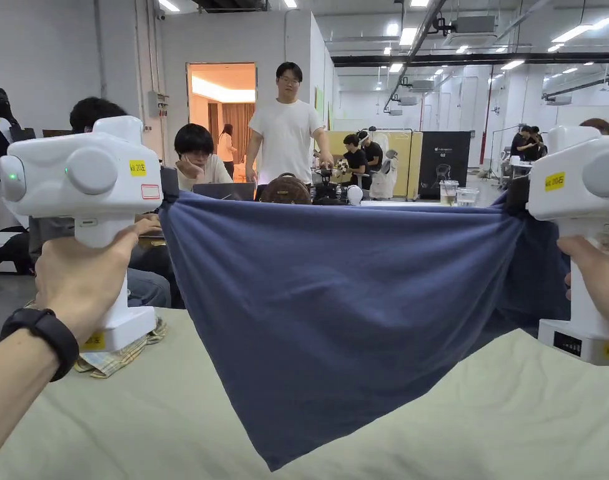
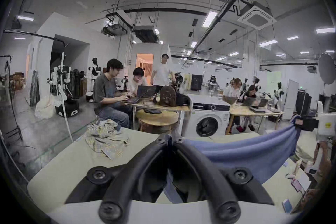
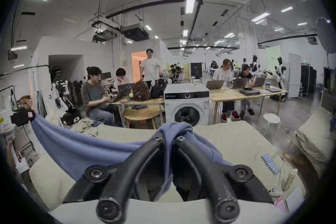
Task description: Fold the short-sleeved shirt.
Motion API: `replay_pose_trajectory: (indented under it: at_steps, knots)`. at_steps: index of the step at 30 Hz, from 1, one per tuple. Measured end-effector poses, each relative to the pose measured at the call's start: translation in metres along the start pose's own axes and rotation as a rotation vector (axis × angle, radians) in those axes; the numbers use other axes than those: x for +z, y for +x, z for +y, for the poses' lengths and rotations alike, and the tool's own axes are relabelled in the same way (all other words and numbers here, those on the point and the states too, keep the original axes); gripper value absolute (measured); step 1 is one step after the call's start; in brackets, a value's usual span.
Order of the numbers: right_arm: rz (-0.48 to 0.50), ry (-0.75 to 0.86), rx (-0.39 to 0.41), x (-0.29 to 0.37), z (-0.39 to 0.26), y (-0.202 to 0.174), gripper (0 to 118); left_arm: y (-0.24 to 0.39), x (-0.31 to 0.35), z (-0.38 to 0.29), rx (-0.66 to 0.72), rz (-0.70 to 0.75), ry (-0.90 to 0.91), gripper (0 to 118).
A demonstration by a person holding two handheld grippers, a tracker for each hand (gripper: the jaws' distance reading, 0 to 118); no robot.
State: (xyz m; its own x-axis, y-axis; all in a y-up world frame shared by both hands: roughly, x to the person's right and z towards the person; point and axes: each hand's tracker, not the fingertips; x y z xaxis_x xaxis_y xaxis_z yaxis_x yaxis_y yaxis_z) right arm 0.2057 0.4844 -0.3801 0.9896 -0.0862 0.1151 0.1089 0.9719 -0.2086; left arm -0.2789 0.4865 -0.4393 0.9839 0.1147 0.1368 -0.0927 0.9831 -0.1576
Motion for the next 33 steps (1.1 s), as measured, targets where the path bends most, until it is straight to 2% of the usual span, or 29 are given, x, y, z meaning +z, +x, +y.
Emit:
replay_pose_trajectory:
  at_steps: [3, 5, 9, 12, 14, 17, 19, 20, 21, 23, 26, 29, 33]
  knots:
    - [-0.024, -0.041, 0.03, -0.031, -0.02, -0.001, 3, -0.001, -0.031, -0.017, -0.009, 0.018, -0.03, 0]
    - [-0.046, -0.055, 0.028, -0.047, -0.038, 0.0, 3, 0.017, -0.032, -0.043, -0.016, 0.011, -0.072, 0]
    - [-0.087, -0.113, 0.031, -0.072, -0.088, 0.007, 3, 0.015, -0.058, -0.092, -0.044, -0.017, -0.14, 0]
    - [-0.071, -0.149, 0.009, -0.067, -0.138, 0.016, 3, 0.02, -0.038, -0.14, -0.045, 0.007, -0.18, 0]
    - [-0.038, -0.188, -0.004, -0.053, -0.17, 0.027, 3, 0.02, -0.013, -0.171, -0.041, 0.003, -0.2, 0]
    - [-0.018, -0.252, -0.001, -0.012, -0.223, 0.042, 3, 0.013, 0.037, -0.216, 0.007, -0.083, -0.251, 0]
    - [-0.039, -0.259, -0.003, 0.022, -0.256, 0.047, 3, 0.013, 0.071, -0.245, 0.024, -0.066, -0.268, 0]
    - [-0.036, -0.304, -0.023, 0.038, -0.271, 0.052, 3, 0.012, 0.092, -0.26, 0.053, -0.105, -0.291, 0]
    - [-0.031, -0.304, -0.083, 0.056, -0.288, 0.058, 3, 0.012, 0.113, -0.275, 0.078, -0.111, -0.301, 0]
    - [-0.013, -0.333, -0.112, 0.094, -0.314, 0.064, 3, 0.01, 0.153, -0.303, 0.101, -0.156, -0.352, 0]
    - [-0.018, -0.359, -0.088, 0.141, -0.346, 0.067, 3, -0.008, 0.2, -0.327, 0.093, -0.155, -0.404, 0]
    - [0.001, -0.419, -0.017, 0.177, -0.373, 0.066, 3, -0.025, 0.236, -0.35, 0.115, -0.158, -0.471, 0]
    - [0.014, -0.511, 0.012, 0.202, -0.408, 0.064, 3, -0.04, 0.247, -0.377, 0.108, -0.153, -0.583, 0]
